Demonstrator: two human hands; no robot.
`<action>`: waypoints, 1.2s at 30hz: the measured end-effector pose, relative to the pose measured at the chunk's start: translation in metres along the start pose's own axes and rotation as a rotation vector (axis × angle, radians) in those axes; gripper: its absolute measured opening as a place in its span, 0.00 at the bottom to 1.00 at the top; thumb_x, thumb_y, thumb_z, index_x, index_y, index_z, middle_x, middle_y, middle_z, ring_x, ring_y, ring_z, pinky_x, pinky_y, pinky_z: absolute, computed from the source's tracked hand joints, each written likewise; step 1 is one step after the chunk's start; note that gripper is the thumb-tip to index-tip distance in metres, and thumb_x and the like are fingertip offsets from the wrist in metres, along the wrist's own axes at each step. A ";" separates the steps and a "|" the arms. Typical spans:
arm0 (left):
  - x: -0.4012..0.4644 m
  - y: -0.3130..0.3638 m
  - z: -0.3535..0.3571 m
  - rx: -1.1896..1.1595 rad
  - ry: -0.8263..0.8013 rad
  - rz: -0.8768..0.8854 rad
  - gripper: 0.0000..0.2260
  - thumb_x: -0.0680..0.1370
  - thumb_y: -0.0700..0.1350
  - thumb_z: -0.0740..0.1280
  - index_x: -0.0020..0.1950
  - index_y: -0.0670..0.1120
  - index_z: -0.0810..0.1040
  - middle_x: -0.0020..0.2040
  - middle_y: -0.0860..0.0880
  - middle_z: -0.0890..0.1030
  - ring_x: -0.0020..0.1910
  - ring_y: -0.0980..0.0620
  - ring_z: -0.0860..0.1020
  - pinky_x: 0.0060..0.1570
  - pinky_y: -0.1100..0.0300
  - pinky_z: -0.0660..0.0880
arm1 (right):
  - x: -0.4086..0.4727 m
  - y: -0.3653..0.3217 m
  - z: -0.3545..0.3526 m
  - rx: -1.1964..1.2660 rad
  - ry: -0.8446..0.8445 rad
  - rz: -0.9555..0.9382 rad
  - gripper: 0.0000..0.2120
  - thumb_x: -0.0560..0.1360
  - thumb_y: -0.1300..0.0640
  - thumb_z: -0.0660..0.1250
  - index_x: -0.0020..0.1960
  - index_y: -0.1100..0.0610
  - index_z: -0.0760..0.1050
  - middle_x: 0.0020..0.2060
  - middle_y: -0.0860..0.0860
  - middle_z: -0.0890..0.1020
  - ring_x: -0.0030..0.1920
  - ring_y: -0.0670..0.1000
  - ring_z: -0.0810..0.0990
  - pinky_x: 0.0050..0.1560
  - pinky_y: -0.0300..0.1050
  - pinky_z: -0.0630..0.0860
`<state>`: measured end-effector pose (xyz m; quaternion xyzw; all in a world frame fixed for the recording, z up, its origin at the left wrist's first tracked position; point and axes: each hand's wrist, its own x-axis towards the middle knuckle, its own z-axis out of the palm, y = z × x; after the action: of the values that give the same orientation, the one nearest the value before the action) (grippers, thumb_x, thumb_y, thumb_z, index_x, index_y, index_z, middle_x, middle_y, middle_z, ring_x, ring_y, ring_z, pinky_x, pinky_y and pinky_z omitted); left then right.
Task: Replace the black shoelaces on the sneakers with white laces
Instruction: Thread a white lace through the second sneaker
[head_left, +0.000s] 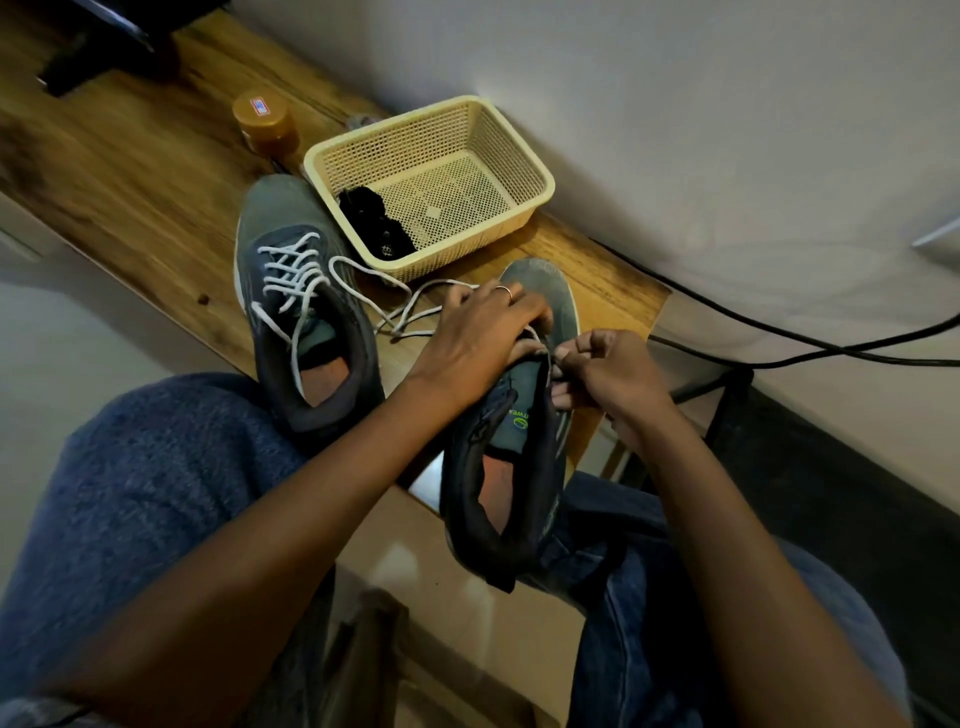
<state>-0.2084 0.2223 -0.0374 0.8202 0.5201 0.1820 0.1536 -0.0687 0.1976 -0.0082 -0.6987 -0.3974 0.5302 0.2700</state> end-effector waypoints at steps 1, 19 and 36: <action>0.000 0.000 -0.001 -0.004 -0.018 0.003 0.10 0.77 0.51 0.66 0.58 0.51 0.76 0.58 0.51 0.76 0.61 0.50 0.70 0.53 0.56 0.57 | 0.001 0.000 0.001 -0.024 0.004 0.001 0.06 0.81 0.66 0.59 0.46 0.63 0.73 0.32 0.56 0.77 0.20 0.44 0.76 0.24 0.36 0.75; 0.004 0.001 -0.019 0.065 -0.151 -0.021 0.17 0.77 0.54 0.67 0.64 0.50 0.73 0.61 0.50 0.74 0.65 0.48 0.68 0.58 0.50 0.65 | -0.003 -0.030 -0.013 0.472 0.095 0.037 0.07 0.83 0.63 0.51 0.47 0.58 0.63 0.40 0.61 0.80 0.26 0.52 0.82 0.27 0.41 0.80; 0.005 -0.008 -0.038 -0.081 -0.080 -0.253 0.09 0.79 0.55 0.65 0.54 0.52 0.78 0.52 0.47 0.82 0.55 0.44 0.78 0.50 0.54 0.70 | -0.013 -0.052 -0.033 0.292 0.560 -0.752 0.02 0.81 0.61 0.59 0.50 0.57 0.70 0.36 0.54 0.78 0.32 0.50 0.81 0.34 0.42 0.78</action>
<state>-0.2305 0.2323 -0.0069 0.7477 0.6052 0.1489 0.2290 -0.0529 0.2162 0.0501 -0.5773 -0.4558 0.2379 0.6344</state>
